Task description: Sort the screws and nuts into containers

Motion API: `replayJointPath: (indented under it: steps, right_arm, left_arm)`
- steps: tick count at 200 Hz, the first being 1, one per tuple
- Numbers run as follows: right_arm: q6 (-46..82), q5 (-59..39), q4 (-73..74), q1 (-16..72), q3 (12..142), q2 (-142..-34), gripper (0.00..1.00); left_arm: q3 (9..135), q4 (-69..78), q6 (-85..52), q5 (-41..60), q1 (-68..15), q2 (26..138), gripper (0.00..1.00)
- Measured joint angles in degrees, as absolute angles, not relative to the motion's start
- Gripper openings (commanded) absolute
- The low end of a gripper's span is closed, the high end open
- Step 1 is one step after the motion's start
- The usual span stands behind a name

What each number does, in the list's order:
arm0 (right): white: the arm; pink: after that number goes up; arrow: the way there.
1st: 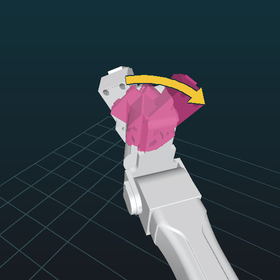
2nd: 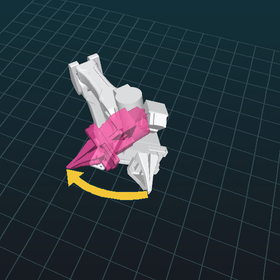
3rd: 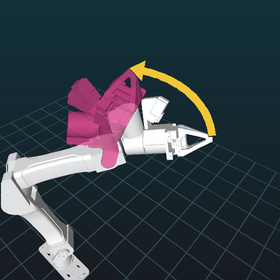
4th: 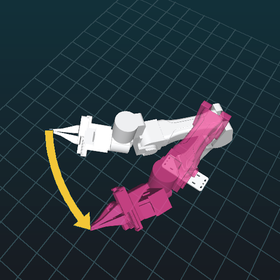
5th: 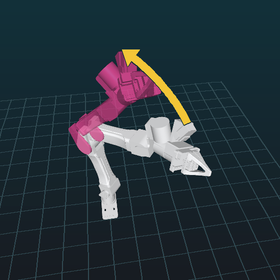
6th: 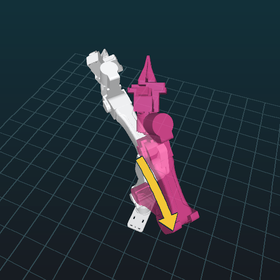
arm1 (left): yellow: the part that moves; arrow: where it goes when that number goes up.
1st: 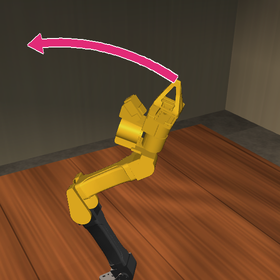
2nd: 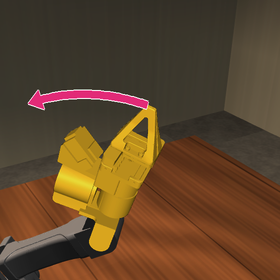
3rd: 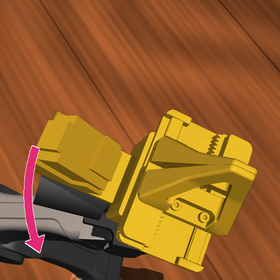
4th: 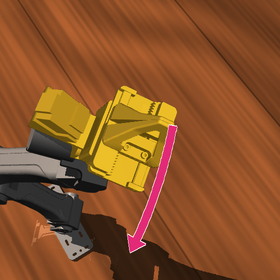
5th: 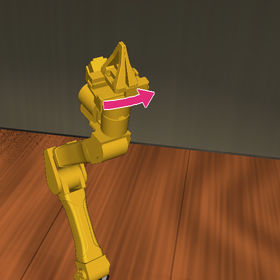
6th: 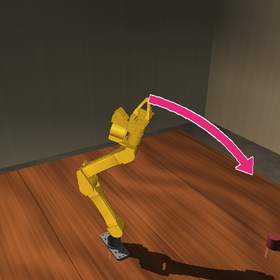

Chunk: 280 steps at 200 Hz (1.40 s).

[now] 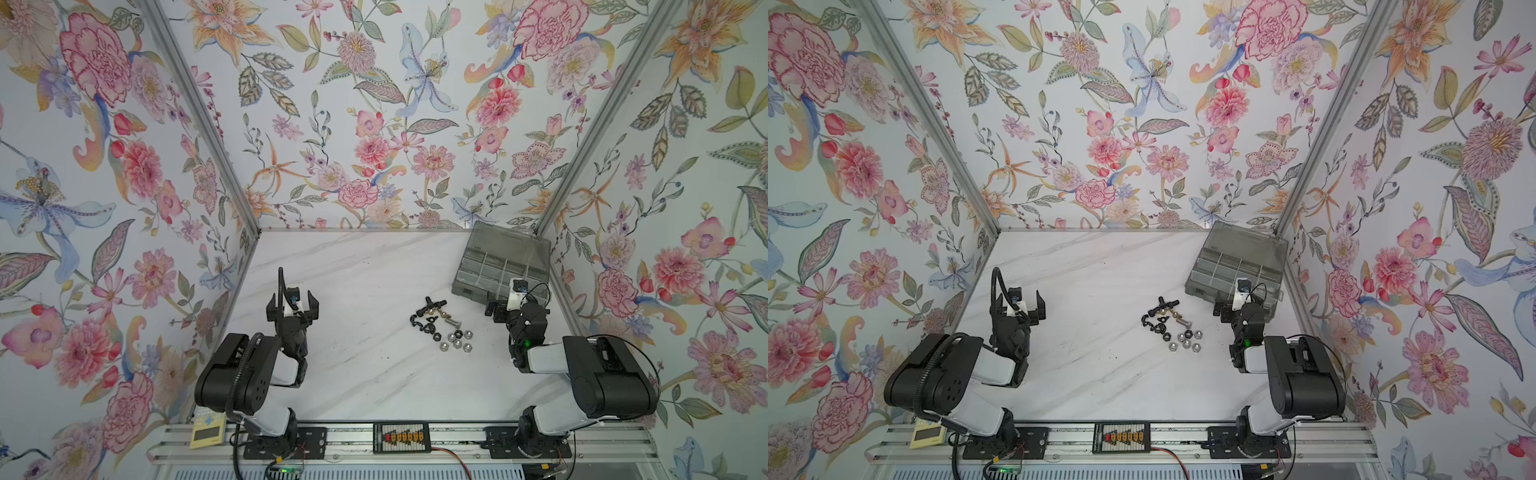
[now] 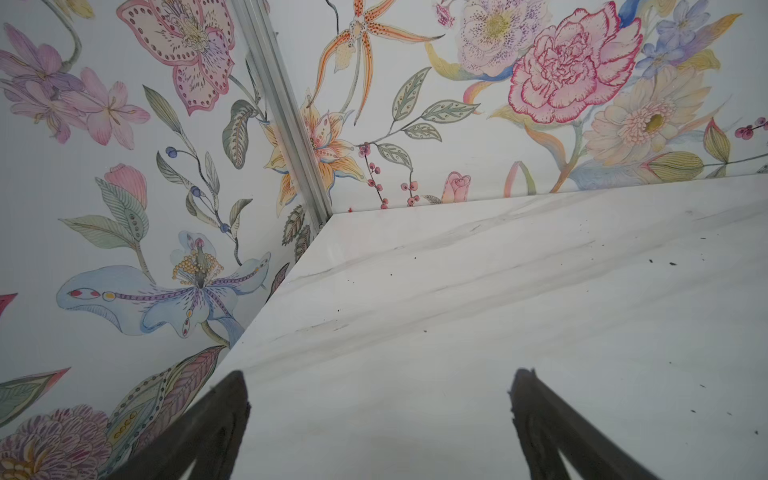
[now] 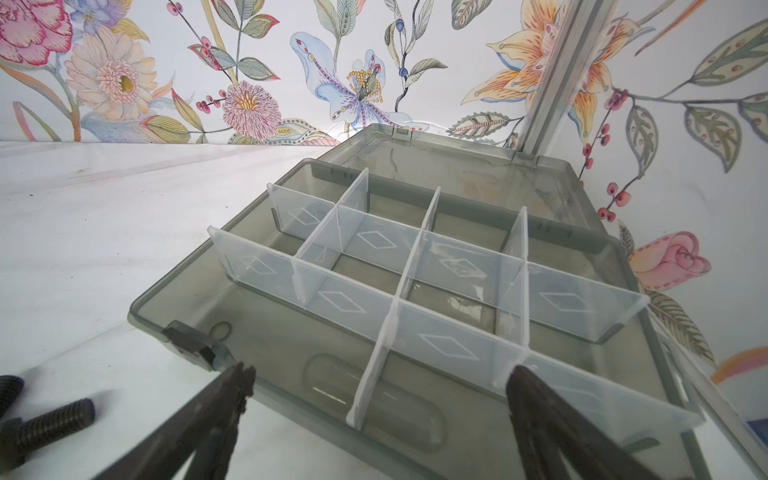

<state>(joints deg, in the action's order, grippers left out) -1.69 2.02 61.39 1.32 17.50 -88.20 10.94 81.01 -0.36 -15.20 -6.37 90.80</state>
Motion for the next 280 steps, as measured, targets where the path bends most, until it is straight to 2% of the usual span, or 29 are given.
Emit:
replayJointPath:
  steps: [244,280]
  right_arm:
    - [-1.7,2.0,61.4,1.3,17.5,-88.2,0.99]
    - [-1.7,2.0,58.8,1.4,17.5,-85.8,0.99]
  left_arm:
    - [11.1,80.6,-0.3,-14.5,-6.3,90.8,0.99]
    - [12.4,72.9,0.2,-13.4,-6.3,83.1,0.99]
